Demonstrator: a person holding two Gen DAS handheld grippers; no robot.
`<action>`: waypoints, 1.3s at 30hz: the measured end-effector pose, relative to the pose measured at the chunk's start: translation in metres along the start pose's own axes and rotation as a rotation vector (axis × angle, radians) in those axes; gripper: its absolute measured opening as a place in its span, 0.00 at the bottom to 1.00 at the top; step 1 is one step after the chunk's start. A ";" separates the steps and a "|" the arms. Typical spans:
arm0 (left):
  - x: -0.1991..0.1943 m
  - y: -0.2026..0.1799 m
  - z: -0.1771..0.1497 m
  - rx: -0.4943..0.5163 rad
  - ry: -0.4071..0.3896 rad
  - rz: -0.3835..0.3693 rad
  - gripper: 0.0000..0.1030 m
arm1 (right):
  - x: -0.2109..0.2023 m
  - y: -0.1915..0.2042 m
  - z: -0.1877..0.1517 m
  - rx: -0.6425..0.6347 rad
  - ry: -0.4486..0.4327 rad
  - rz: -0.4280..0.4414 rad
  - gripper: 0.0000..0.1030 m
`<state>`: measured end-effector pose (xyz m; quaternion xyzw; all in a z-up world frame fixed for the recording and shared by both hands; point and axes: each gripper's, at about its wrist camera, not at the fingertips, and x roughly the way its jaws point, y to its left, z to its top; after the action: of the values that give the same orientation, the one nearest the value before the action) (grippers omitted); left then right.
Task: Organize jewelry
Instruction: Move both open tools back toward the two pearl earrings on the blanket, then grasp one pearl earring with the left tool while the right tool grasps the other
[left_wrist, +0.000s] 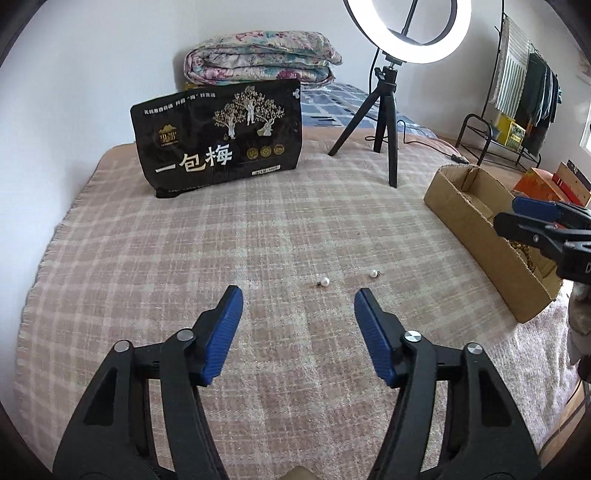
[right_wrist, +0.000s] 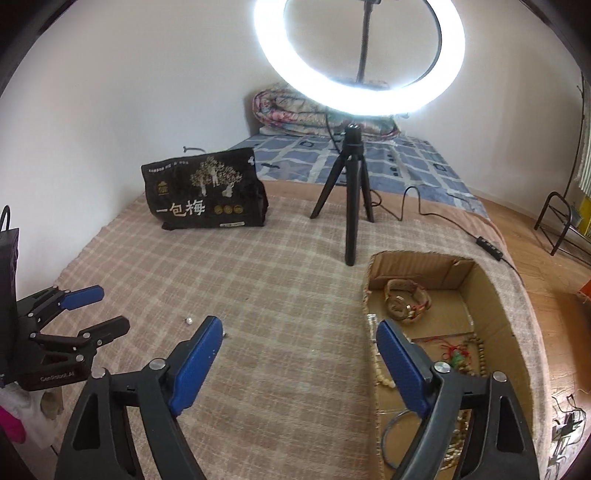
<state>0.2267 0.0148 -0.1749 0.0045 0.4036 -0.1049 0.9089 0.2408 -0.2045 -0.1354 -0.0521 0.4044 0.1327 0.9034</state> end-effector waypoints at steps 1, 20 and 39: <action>0.004 0.000 0.000 0.001 0.010 -0.006 0.55 | 0.007 0.004 -0.003 -0.004 0.018 0.011 0.71; 0.067 -0.012 0.003 0.021 0.097 -0.055 0.37 | 0.085 0.034 -0.024 -0.026 0.179 0.202 0.33; 0.094 -0.010 0.008 0.030 0.115 -0.043 0.16 | 0.118 0.055 -0.018 -0.110 0.207 0.223 0.29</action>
<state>0.2919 -0.0128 -0.2381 0.0155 0.4537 -0.1302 0.8815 0.2883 -0.1321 -0.2346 -0.0696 0.4908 0.2479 0.8323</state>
